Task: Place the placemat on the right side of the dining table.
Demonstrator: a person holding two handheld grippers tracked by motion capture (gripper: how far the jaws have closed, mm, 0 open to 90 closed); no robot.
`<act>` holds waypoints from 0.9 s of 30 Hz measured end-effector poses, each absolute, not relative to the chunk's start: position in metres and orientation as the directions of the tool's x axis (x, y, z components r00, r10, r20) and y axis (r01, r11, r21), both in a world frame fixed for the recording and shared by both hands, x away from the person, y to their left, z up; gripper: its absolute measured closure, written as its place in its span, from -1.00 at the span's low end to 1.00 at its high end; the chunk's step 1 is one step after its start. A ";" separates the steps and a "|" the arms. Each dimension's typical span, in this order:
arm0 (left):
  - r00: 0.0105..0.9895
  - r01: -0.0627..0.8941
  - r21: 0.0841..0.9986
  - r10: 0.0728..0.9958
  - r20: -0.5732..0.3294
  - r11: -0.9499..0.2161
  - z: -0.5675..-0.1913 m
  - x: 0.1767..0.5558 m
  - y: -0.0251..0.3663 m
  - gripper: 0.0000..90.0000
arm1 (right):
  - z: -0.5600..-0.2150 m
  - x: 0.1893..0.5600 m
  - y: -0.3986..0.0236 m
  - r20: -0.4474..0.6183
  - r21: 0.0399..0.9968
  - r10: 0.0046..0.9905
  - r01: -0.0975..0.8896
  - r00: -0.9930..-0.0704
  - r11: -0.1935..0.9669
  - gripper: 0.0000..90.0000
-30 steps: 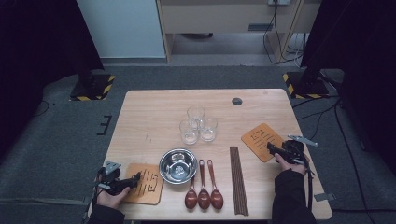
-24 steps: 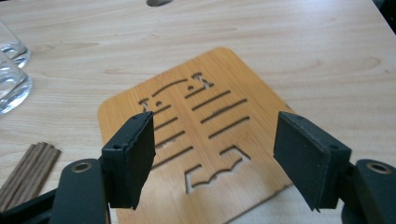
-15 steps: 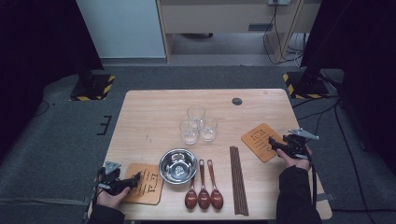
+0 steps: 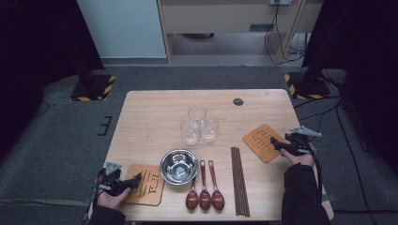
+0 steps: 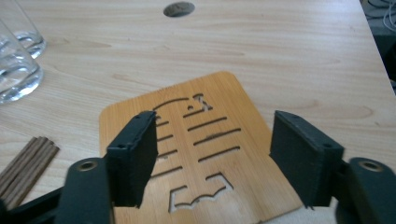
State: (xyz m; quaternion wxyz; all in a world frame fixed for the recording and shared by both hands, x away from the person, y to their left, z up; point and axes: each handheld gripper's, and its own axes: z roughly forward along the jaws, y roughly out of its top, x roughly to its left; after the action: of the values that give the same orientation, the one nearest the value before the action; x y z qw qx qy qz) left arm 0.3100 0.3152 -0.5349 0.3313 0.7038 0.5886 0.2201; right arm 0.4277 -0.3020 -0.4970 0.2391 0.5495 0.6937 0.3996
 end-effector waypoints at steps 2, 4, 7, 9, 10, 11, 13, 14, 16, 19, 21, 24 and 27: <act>0.210 0.683 0.725 0.974 -0.080 -0.088 -0.535 0.310 0.315 -0.94 | -0.497 0.428 -0.302 0.104 0.822 0.951 0.564 -0.290 0.082 -0.25; 0.210 0.683 0.726 0.974 -0.081 -0.087 -0.535 0.310 0.315 -0.94 | -0.498 0.430 -0.303 0.108 0.817 0.951 0.570 -0.291 0.081 -0.24; 0.210 0.683 0.725 0.974 -0.081 -0.087 -0.535 0.310 0.315 -0.94 | -0.502 0.432 -0.304 0.120 0.811 0.944 0.580 -0.307 0.085 -0.29; 0.210 0.683 0.726 0.974 -0.080 -0.088 -0.535 0.310 0.315 -0.94 | -0.504 0.432 -0.303 0.111 0.811 0.933 0.574 -0.341 0.113 -0.32; 0.210 0.683 0.725 0.974 -0.080 -0.088 -0.535 0.310 0.315 -0.94 | -0.504 0.433 -0.303 0.117 0.810 0.929 0.574 -0.351 0.115 -0.29; 0.211 0.683 0.725 0.974 -0.080 -0.088 -0.535 0.310 0.315 -0.94 | -0.505 0.433 -0.303 0.123 0.810 0.927 0.575 -0.354 0.112 -0.27; 0.211 0.683 0.725 0.974 -0.080 -0.088 -0.535 0.310 0.315 -0.94 | -0.506 0.434 -0.301 0.109 0.811 0.924 0.571 -0.366 0.131 -0.22; 0.211 0.683 0.725 0.974 -0.080 -0.088 -0.535 0.310 0.315 -0.94 | -0.508 0.434 -0.300 0.093 0.810 0.921 0.567 -0.379 0.151 -0.20; 0.210 0.683 0.725 0.974 -0.080 -0.088 -0.535 0.310 0.315 -0.94 | -0.510 0.435 -0.299 0.078 0.804 0.918 0.569 -0.389 0.173 -0.17; 0.210 0.683 0.725 0.974 -0.080 -0.088 -0.535 0.310 0.315 -0.94 | -0.515 0.437 -0.295 0.061 0.789 0.913 0.580 -0.403 0.204 -0.14; 0.211 0.683 0.725 0.974 -0.080 -0.088 -0.535 0.310 0.315 -0.94 | -0.518 0.438 -0.293 0.051 0.785 0.910 0.580 -0.412 0.219 -0.11; 0.211 0.683 0.725 0.974 -0.080 -0.088 -0.535 0.310 0.315 -0.94 | -0.521 0.439 -0.290 0.049 0.773 0.907 0.591 -0.418 0.231 -0.11; 0.211 0.683 0.725 0.974 -0.080 -0.088 -0.535 0.310 0.315 -0.94 | -0.525 0.441 -0.287 0.040 0.762 0.902 0.597 -0.430 0.251 -0.11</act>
State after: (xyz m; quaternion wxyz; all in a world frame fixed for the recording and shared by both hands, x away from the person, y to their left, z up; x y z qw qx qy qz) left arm 0.3100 0.3152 -0.5349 0.3314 0.7039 0.5885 0.2200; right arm 0.4405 -0.2868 -0.5247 0.2087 0.4915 0.7627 0.3649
